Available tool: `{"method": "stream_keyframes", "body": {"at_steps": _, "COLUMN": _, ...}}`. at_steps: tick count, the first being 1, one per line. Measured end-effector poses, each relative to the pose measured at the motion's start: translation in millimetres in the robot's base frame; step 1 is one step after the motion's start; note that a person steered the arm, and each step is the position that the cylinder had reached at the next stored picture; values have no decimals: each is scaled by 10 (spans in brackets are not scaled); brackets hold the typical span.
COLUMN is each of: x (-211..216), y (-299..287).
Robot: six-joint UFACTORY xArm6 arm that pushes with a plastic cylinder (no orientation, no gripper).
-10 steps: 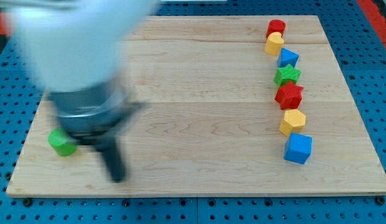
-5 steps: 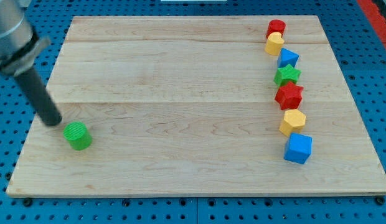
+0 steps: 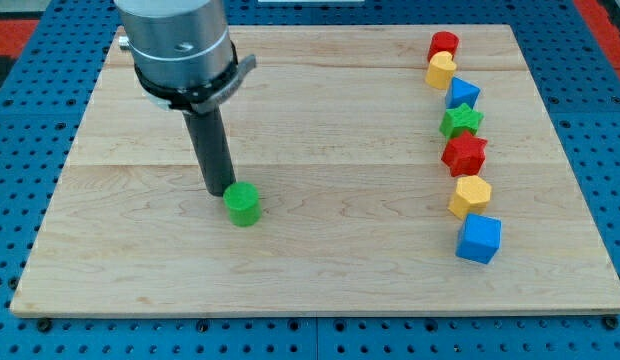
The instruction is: Push the green circle towards the right
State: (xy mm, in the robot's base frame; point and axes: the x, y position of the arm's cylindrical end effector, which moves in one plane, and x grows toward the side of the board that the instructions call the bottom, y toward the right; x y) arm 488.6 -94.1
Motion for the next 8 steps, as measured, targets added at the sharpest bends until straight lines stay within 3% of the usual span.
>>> {"method": "stream_keyframes", "body": {"at_steps": 2, "x": 33, "y": 9}}
{"method": "stream_keyframes", "body": {"at_steps": 4, "x": 495, "y": 93}}
{"method": "stream_keyframes", "body": {"at_steps": 5, "x": 587, "y": 432}}
{"method": "stream_keyframes", "body": {"at_steps": 6, "x": 76, "y": 998}}
{"method": "stream_keyframes", "body": {"at_steps": 7, "x": -274, "y": 1127}}
{"method": "stream_keyframes", "body": {"at_steps": 8, "x": 473, "y": 1116}}
